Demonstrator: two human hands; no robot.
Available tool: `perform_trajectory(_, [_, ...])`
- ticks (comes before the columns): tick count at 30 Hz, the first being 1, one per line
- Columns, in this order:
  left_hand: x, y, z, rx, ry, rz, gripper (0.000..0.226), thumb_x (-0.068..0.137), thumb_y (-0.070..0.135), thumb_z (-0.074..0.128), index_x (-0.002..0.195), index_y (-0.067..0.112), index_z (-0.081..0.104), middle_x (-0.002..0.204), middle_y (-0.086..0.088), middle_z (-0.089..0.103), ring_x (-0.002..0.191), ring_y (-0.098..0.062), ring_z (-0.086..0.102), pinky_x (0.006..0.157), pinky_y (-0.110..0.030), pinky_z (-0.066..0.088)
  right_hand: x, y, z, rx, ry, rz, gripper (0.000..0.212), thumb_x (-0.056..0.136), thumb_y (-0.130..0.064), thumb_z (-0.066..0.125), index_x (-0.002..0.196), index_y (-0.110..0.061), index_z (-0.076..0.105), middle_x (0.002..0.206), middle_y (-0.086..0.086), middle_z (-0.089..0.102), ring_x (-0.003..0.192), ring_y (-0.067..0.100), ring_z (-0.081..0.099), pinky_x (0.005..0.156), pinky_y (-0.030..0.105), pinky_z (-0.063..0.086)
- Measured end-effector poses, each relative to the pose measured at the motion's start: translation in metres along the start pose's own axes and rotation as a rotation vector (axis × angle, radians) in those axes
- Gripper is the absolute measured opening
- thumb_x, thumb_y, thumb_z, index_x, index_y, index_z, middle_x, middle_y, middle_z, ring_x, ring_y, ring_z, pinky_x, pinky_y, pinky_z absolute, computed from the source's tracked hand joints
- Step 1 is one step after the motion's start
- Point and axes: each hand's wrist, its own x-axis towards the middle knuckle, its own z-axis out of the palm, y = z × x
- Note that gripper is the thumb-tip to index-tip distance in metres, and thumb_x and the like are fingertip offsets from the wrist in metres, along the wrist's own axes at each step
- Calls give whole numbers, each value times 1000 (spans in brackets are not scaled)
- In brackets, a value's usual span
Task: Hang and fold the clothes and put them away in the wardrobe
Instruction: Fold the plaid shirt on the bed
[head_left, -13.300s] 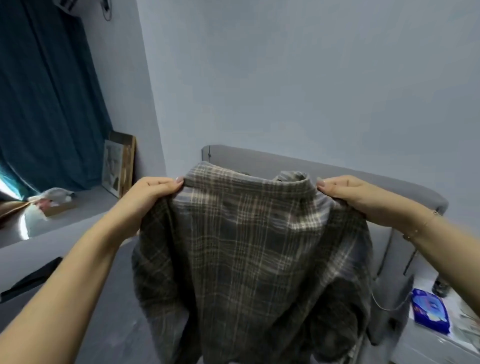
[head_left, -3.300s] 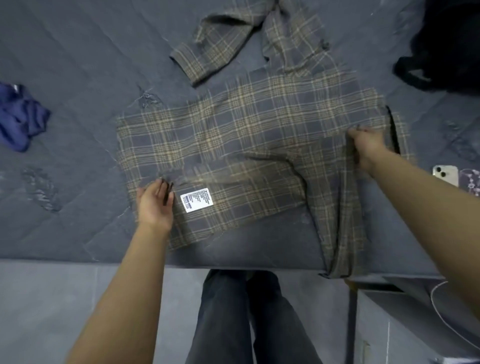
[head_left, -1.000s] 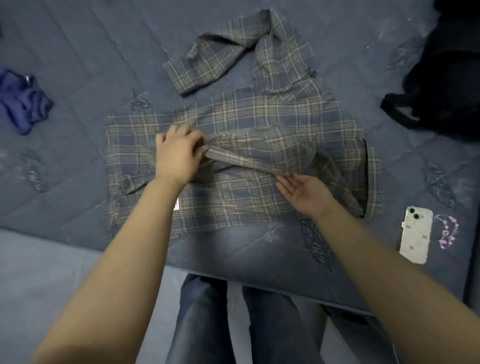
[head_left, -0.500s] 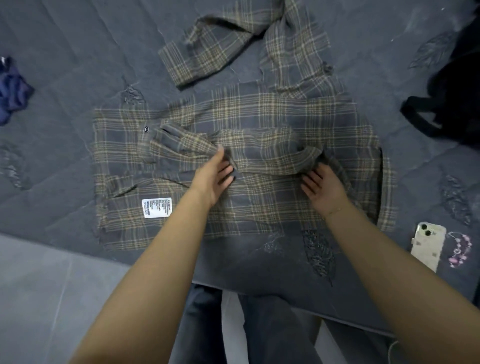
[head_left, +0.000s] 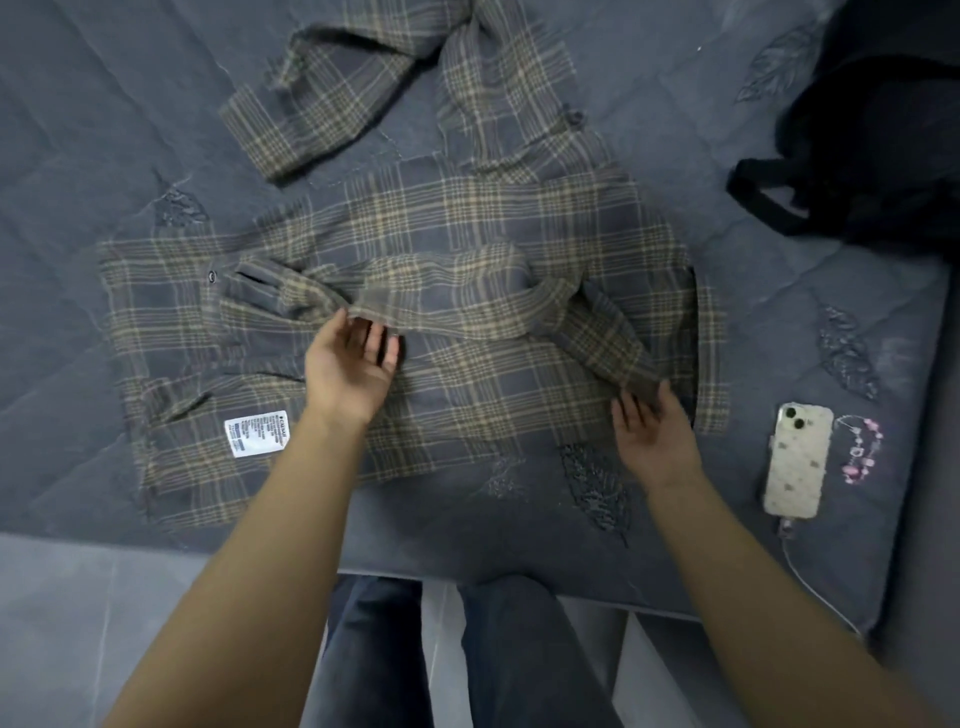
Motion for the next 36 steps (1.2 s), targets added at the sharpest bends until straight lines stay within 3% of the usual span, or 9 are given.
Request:
perform_trajectory(4, [-13, 5, -17, -228, -124, 53, 10, 74, 21, 59, 67, 16, 54, 82, -2, 59, 101, -21, 58, 106, -40, 41, 15, -42, -8, 207, 104, -85, 19, 103, -21, 47, 106, -6, 59, 103, 5, 59, 108, 15, 59, 105, 23, 42])
perform_trajectory(8, [-26, 7, -27, -360, -192, 97, 14, 65, 15, 63, 63, 16, 50, 81, -1, 54, 91, -19, 56, 111, -37, 33, 15, -51, -13, 92, 88, -75, 38, 104, -14, 41, 141, -5, 42, 146, 10, 45, 135, 19, 43, 113, 30, 34])
perform_trajectory(14, [-30, 13, -32, -446, -168, 88, 14, 72, 5, 57, 67, 15, 49, 83, 0, 57, 83, -17, 56, 101, -29, 39, -9, -3, 18, -350, 65, -70, 37, 102, -17, 46, 135, 0, 46, 142, 17, 48, 123, 27, 52, 97, 34, 47])
perform_trajectory(16, [-31, 20, -30, -408, -192, 67, 14, 75, 12, 64, 90, 12, 63, 108, -1, 64, 102, -19, 61, 107, -37, 39, -18, 19, 36, -403, -50, 38, 51, 98, -25, 56, 141, -3, 41, 141, 17, 48, 120, 26, 53, 95, 36, 48])
perform_trajectory(19, [-33, 35, -25, -351, -322, 19, 63, 82, 36, 68, 137, 9, 53, 137, -13, 56, 128, -32, 53, 112, -48, 36, -21, 43, 65, -250, -122, 213, 67, 92, -34, 64, 145, -7, 34, 139, 14, 48, 127, 25, 49, 108, 41, 41])
perform_trajectory(23, [-33, 64, -13, -254, -311, 57, 56, 92, 42, 58, 138, 10, 54, 137, -15, 56, 129, -35, 51, 113, -53, 33, -19, 49, 97, -57, -110, 174, 37, 93, -38, 62, 118, -11, 60, 99, 4, 61, 87, 17, 58, 82, 29, 51])
perform_trajectory(29, [-58, 91, -38, -304, -341, 214, 56, 91, 31, 58, 141, 9, 49, 141, -10, 54, 130, -27, 51, 112, -45, 37, -28, 44, 73, 22, -171, 68, 35, 88, -35, 70, 113, -10, 67, 109, 10, 72, 101, 23, 68, 74, 35, 59])
perform_trajectory(31, [-61, 87, -63, -242, -285, 229, 58, 93, 37, 52, 145, 12, 44, 144, -8, 51, 134, -24, 47, 114, -42, 34, -29, 47, 52, 15, -129, 76, 39, 84, -35, 74, 116, -13, 66, 112, 8, 70, 106, 22, 65, 82, 35, 57])
perform_trajectory(36, [-54, 47, -141, -67, 135, 159, 48, 104, 38, 31, 145, 16, 43, 138, -5, 55, 125, -20, 54, 109, -35, 41, -16, 45, 5, 59, 15, 147, 30, 89, -33, 68, 109, -11, 64, 117, 9, 65, 103, 24, 62, 95, 37, 51])
